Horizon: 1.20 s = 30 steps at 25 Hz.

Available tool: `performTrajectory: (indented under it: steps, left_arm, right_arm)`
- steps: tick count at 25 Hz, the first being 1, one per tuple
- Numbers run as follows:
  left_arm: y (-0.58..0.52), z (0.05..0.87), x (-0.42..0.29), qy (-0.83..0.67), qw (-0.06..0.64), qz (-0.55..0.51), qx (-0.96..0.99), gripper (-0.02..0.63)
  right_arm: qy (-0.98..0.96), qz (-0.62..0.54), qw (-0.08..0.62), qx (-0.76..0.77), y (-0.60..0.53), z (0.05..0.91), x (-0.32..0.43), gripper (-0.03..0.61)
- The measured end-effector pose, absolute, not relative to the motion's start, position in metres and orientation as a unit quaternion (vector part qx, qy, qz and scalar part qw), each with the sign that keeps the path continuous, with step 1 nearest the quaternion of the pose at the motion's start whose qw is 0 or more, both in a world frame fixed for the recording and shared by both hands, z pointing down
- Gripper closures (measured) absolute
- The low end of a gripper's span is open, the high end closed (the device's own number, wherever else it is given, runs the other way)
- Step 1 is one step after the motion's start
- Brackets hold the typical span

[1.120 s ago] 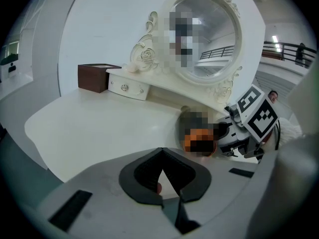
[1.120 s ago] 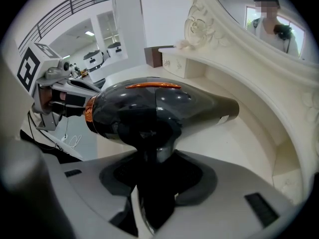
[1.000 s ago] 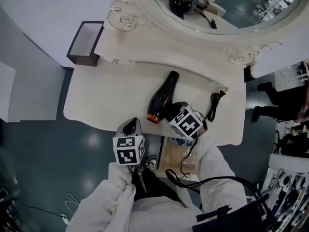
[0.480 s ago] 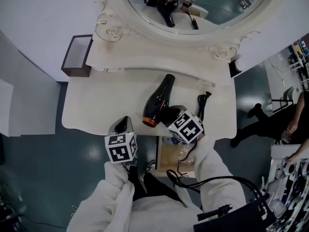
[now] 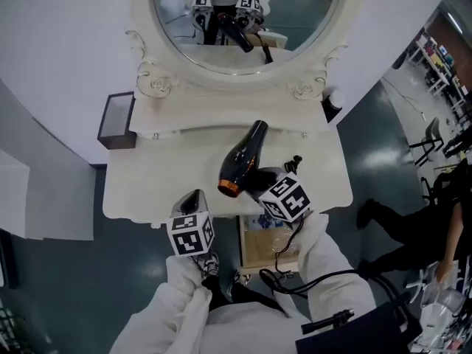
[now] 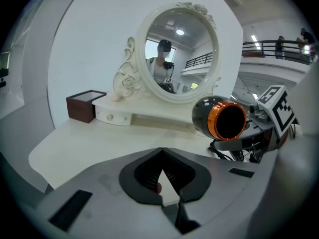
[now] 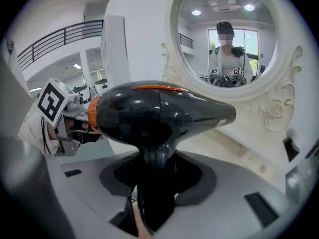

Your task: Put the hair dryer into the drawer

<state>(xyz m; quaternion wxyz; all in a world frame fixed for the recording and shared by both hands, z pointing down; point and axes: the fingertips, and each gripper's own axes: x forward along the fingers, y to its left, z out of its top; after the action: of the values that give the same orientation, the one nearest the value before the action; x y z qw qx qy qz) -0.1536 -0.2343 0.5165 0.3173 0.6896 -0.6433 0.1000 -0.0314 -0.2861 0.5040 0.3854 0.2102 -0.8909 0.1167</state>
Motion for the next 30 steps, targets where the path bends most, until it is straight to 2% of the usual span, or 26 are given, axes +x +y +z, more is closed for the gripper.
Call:
performTrajectory:
  steps: [6, 18, 30]
  left_arm:
    - [-0.234, 0.479, -0.131, -0.628, 0.271, 0.103, 0.723, 0.618]
    - [-0.248, 0.429, -0.079, -0.595, 0.221, 0.093, 0.767, 0.618]
    - [-0.253, 0.401, 0.000, -0.534, 0.187, 0.085, 0.820, 0.618]
  right_arm:
    - [-0.900, 0.108, 0.327, 0.267, -0.299, 0.453, -0.010, 0.350]
    - [-0.913, 0.099, 0.227, 0.324, -0.306, 0.340, 0.034, 0.350]
    - [-0.902, 0.111, 0.192, 0.371, -0.267, 0.305, 0.096, 0.350]
